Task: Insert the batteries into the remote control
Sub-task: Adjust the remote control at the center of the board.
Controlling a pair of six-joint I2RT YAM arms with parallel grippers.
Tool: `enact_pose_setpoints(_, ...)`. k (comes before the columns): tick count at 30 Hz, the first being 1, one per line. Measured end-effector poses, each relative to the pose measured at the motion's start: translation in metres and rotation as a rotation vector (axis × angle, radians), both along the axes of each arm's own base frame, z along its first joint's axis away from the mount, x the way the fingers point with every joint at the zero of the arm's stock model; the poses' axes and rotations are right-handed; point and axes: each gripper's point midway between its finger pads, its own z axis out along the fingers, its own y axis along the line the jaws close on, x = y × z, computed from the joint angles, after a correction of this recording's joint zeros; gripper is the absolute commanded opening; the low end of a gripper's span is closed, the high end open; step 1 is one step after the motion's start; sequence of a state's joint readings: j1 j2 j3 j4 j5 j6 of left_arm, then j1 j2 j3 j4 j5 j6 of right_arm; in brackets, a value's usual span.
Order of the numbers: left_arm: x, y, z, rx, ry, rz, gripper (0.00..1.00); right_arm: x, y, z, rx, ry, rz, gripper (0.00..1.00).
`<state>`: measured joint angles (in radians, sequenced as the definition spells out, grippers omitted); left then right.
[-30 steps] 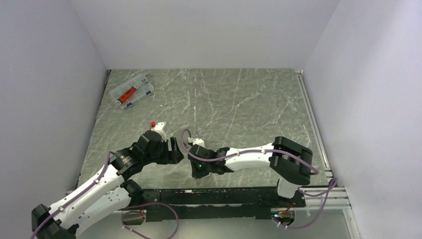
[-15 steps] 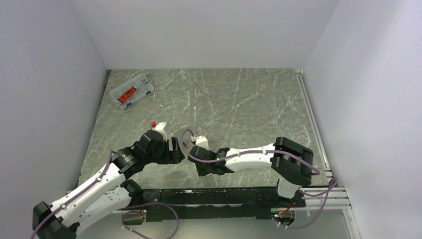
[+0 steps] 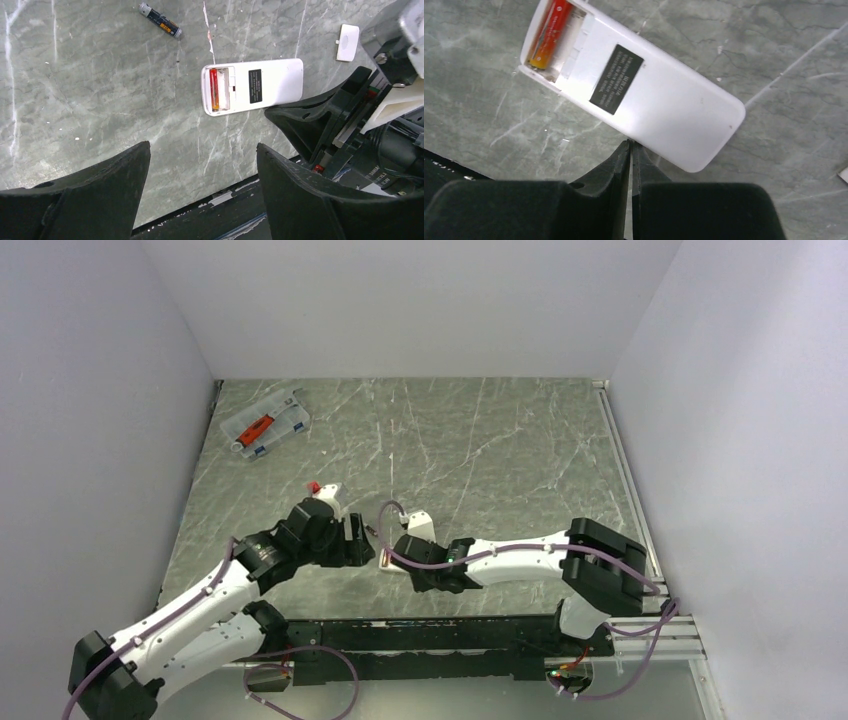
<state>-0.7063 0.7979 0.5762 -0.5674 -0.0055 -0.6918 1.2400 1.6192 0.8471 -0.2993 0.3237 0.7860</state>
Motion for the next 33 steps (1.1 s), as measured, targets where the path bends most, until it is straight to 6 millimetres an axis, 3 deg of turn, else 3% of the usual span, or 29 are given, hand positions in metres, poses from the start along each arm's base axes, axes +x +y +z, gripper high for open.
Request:
enact_pose_setpoints(20, 0.012, -0.035, -0.029, 0.001, 0.084, -0.112, 0.84, 0.027, -0.028, 0.000, -0.001, 0.020, -0.042, 0.11)
enact_pose_setpoints(33, 0.023, -0.038, -0.020, 0.001, 0.049, -0.097, 0.85, 0.046, -0.029, 0.002, -0.023, 0.042, 0.044, 0.12)
